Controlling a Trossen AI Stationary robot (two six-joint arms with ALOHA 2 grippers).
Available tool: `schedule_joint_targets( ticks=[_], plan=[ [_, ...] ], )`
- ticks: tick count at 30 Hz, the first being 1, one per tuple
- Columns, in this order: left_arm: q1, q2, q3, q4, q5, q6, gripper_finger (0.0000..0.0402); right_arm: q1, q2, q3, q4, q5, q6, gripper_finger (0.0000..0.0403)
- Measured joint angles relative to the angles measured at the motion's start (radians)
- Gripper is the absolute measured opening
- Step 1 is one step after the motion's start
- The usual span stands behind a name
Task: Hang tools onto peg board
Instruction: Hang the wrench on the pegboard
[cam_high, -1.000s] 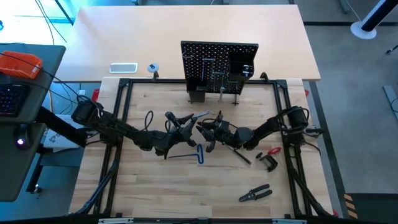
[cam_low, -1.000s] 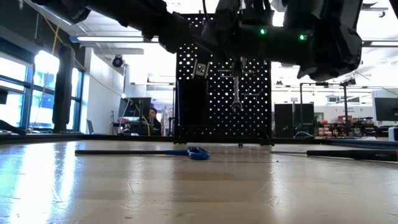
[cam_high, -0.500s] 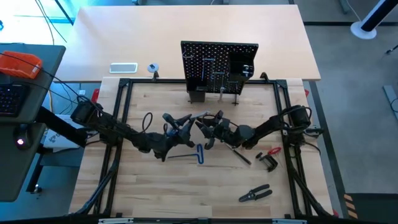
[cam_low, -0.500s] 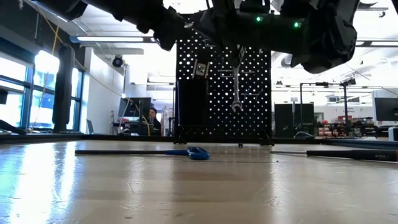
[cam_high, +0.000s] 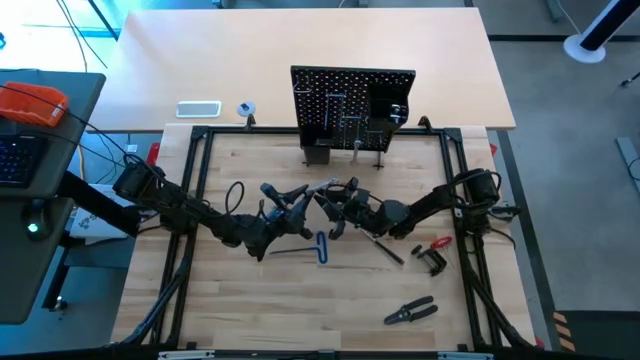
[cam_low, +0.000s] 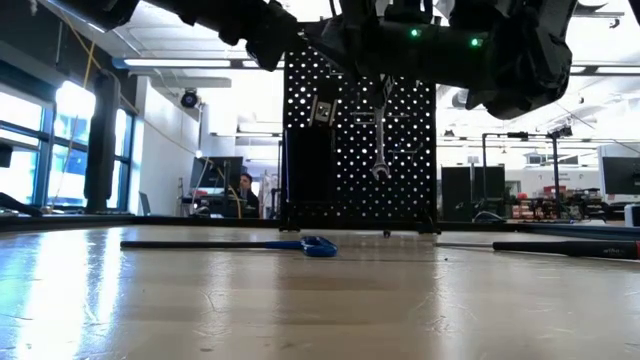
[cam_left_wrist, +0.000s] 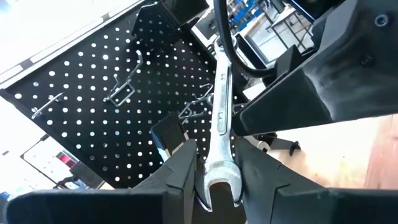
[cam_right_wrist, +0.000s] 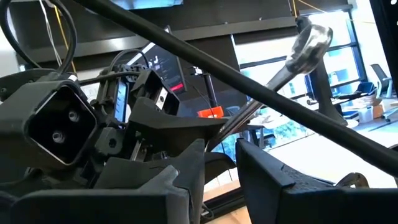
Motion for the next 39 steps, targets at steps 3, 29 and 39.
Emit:
schedule_joint_targets(
  ticks=[3,29,39],
  plan=[
    [0.0,0.0,0.0,0.0,0.004,-0.006,0.008,-0.005,0.0,0.006,-0.001,-0.014,0.001,0.009],
    [0.003,0.002,-0.001,-0.023,0.079,-0.061,0.008,-0.04,-0.001,0.042,-0.009,-0.025,-0.022,0.001],
    [0.008,0.001,0.0,-0.192,0.087,-0.207,0.0152,-0.048,-0.002,0.037,-0.121,0.023,-0.045,0.0003]
  ],
)
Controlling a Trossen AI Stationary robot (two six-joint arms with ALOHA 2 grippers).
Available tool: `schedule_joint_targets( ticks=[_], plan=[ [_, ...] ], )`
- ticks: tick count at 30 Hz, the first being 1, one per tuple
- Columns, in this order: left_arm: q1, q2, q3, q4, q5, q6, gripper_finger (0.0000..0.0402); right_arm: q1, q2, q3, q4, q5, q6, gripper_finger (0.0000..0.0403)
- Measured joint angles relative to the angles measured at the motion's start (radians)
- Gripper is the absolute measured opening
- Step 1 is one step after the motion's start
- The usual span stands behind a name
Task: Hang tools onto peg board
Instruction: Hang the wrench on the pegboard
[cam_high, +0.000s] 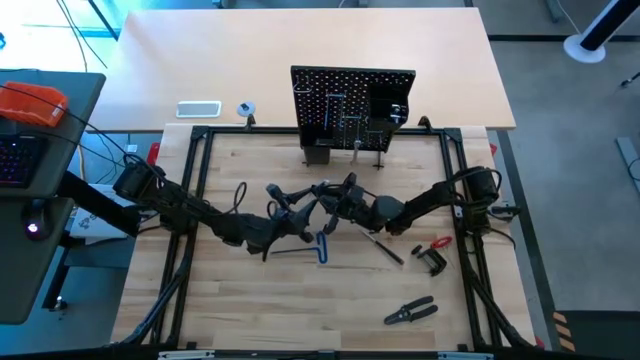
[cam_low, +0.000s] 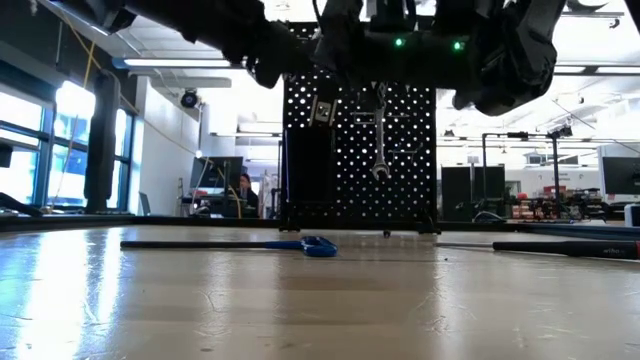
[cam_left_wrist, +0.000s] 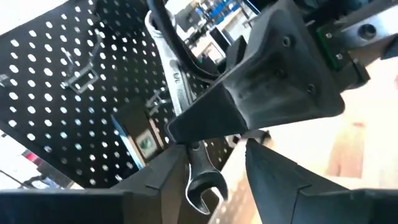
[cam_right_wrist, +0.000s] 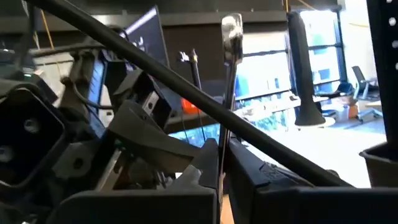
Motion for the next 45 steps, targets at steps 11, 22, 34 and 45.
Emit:
schedule_joint_targets(
  ticks=[11,22,34,45],
  plan=[
    [0.01,0.0,0.001,-0.19,0.073,-0.198,0.0157,-0.063,-0.088,-0.002,-0.245,-0.064,0.097,0.0001],
    [0.026,0.0,0.001,-0.208,0.043,-0.199,0.0158,-0.106,-0.368,-0.002,-0.844,-0.066,0.1,0.0001],
    [0.055,0.0,0.0,-0.208,0.123,-0.268,0.0158,-0.254,-0.548,-0.002,-1.231,-0.306,0.187,0.0001],
    [0.059,0.0,0.0,-0.207,0.134,-0.269,0.0158,-0.357,-0.539,-0.002,-1.338,-0.431,0.195,0.0001]
  ],
)
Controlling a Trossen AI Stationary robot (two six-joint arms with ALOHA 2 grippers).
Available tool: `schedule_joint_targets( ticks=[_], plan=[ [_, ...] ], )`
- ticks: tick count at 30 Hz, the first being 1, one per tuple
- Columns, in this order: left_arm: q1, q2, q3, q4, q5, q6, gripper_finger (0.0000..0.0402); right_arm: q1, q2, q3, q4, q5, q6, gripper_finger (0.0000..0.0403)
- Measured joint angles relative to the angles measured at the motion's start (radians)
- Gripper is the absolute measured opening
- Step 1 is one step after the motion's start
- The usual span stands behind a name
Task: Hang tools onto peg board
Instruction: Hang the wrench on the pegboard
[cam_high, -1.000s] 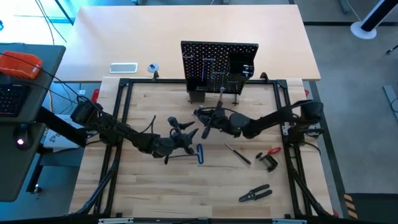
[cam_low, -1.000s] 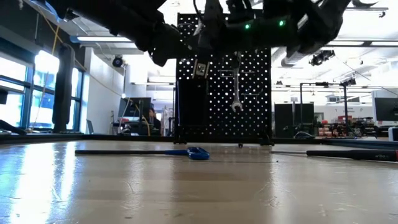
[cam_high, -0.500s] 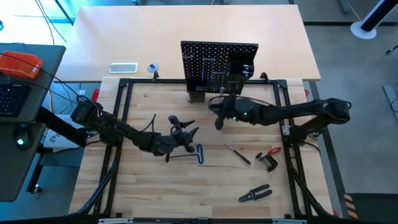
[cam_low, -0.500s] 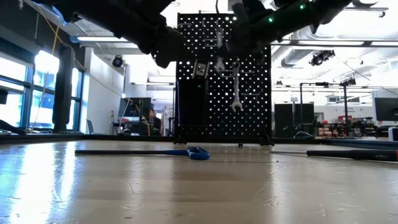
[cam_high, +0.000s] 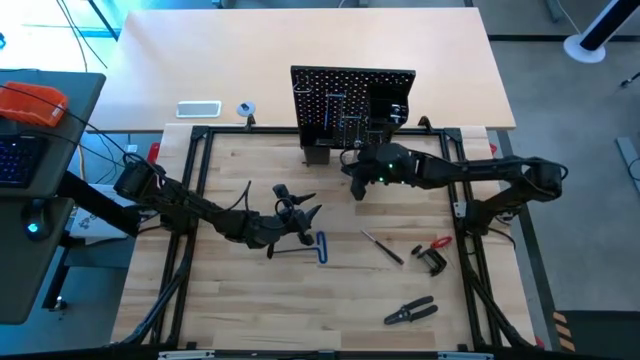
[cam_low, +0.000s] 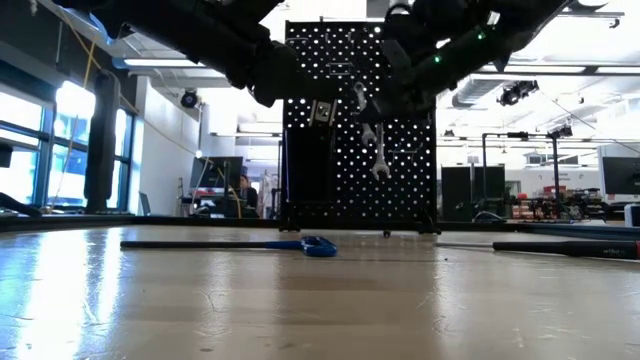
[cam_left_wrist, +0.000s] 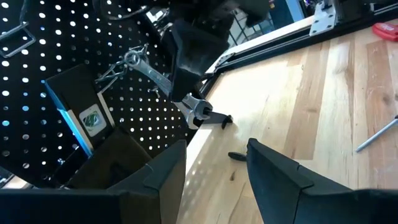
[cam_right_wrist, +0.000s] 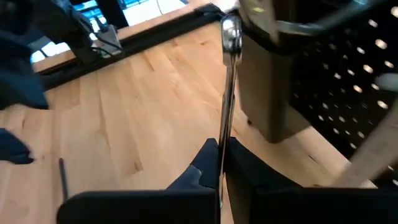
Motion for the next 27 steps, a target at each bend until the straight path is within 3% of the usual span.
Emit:
schedule_joint_targets(
  ticks=[11,27],
  plan=[
    [0.0,0.0,0.0,0.0,0.0,0.0,0.0158,-0.065,0.009,0.0,0.013,-0.094,0.007,0.0001],
    [0.0,0.0,0.0,0.003,0.001,0.0,0.0158,-0.1,0.023,0.0,0.037,-0.101,0.011,0.0001]
  ],
)
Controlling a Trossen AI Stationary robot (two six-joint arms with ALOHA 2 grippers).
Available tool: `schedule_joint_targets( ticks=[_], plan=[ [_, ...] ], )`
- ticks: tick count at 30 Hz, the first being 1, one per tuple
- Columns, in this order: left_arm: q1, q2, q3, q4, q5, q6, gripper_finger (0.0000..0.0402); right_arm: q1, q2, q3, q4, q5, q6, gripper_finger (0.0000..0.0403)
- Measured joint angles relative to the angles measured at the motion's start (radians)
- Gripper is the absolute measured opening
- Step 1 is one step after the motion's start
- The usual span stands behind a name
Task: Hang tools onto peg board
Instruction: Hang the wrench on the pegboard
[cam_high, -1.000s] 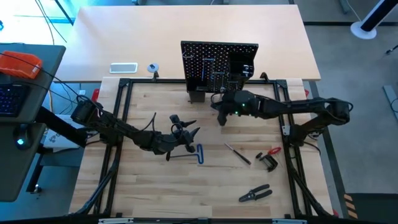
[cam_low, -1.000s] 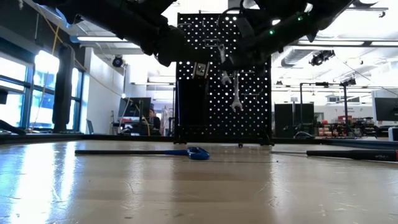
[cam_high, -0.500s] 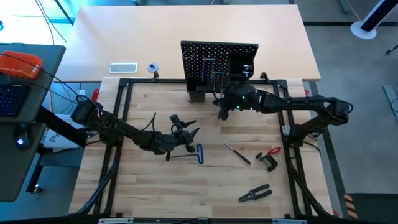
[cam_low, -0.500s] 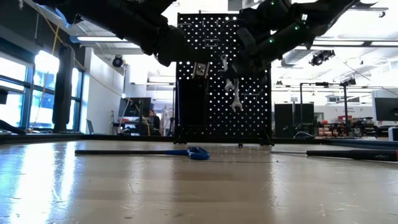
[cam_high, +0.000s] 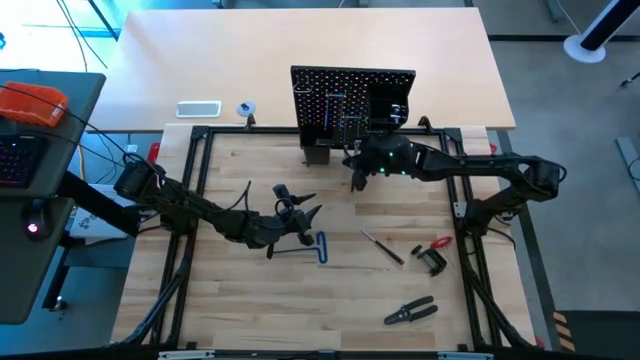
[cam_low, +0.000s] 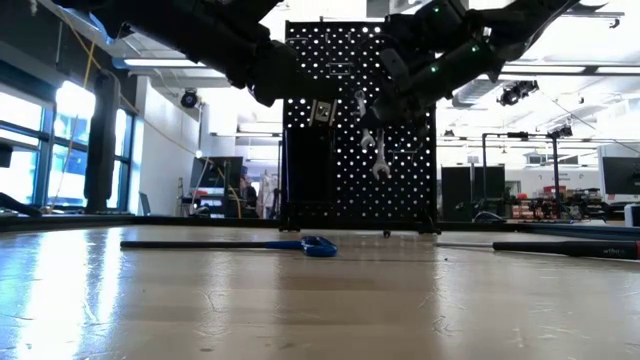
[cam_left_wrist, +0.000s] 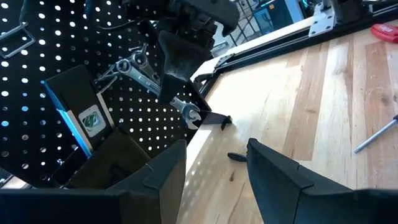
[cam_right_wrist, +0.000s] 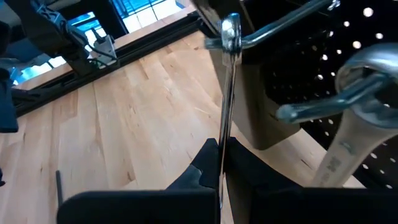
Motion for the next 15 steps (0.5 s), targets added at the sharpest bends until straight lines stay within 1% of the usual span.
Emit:
schedule_joint_targets(
  ticks=[15],
  plan=[
    [0.001,0.0,0.0,0.007,0.003,0.0,0.0158,-0.017,0.0,0.0,0.004,0.0,0.009,0.0005]
  ],
)
